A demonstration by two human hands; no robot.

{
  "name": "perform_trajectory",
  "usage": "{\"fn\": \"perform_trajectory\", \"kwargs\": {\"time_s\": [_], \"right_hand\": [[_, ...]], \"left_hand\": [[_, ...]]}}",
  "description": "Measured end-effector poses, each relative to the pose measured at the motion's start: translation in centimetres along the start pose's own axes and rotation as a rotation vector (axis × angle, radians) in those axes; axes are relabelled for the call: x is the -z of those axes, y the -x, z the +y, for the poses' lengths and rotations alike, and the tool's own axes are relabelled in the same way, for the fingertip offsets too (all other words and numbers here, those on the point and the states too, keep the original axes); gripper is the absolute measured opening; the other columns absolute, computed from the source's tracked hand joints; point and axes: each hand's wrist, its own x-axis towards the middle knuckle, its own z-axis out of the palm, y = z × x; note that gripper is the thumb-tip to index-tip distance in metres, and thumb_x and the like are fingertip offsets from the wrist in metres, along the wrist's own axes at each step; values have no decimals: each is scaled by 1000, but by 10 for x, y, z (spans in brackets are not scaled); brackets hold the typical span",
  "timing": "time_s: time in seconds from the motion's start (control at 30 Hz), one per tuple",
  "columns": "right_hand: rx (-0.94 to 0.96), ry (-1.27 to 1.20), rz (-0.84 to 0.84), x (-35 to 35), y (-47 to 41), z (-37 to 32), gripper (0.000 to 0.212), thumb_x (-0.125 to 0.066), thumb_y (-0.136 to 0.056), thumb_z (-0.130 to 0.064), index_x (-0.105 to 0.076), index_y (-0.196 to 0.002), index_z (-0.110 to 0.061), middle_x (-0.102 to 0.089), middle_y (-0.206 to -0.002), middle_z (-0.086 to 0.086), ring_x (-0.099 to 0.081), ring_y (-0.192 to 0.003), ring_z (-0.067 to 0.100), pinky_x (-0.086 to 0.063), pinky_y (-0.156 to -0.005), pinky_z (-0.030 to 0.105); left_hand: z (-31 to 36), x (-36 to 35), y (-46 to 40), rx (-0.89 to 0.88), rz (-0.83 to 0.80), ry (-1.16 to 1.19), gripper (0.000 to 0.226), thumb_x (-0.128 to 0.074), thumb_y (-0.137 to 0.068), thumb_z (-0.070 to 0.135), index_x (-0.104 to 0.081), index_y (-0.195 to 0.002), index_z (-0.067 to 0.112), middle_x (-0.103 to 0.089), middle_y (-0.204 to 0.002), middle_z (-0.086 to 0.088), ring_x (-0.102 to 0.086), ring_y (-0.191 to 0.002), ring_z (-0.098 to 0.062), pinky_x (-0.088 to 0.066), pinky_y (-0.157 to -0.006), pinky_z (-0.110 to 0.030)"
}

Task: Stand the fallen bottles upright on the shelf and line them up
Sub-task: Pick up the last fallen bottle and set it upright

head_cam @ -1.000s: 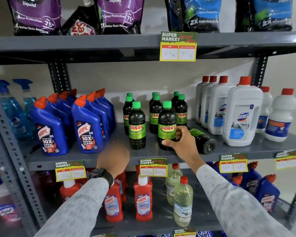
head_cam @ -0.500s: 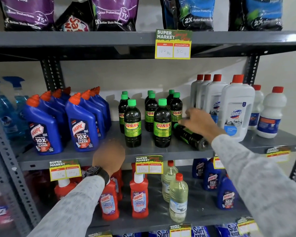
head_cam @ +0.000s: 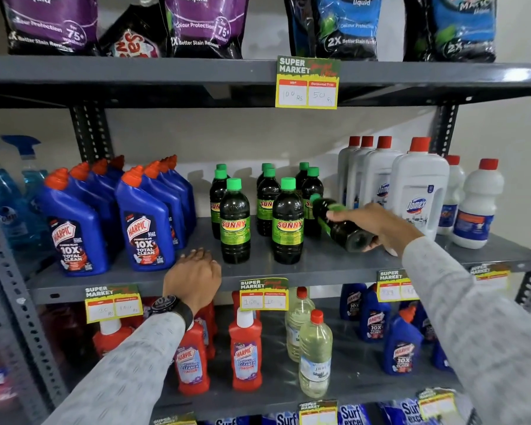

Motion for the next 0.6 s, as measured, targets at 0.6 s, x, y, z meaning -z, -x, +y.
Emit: {"fn": "perform_trajectory", "kwargs": {"time_s": [0.6], "right_hand": [[377,-138,400,-56,3,63,71,-92,-72,-42,-53,-124,-15,-66,-106,-6,-66,-99,17,-56,-90,36]], "left_hand": [[-1,-5,-3,21,0,7,83,-4,-88,42,-56,-141,6,-54,-151,-13,-47,-143,-25,-33,-121,-42]]}}
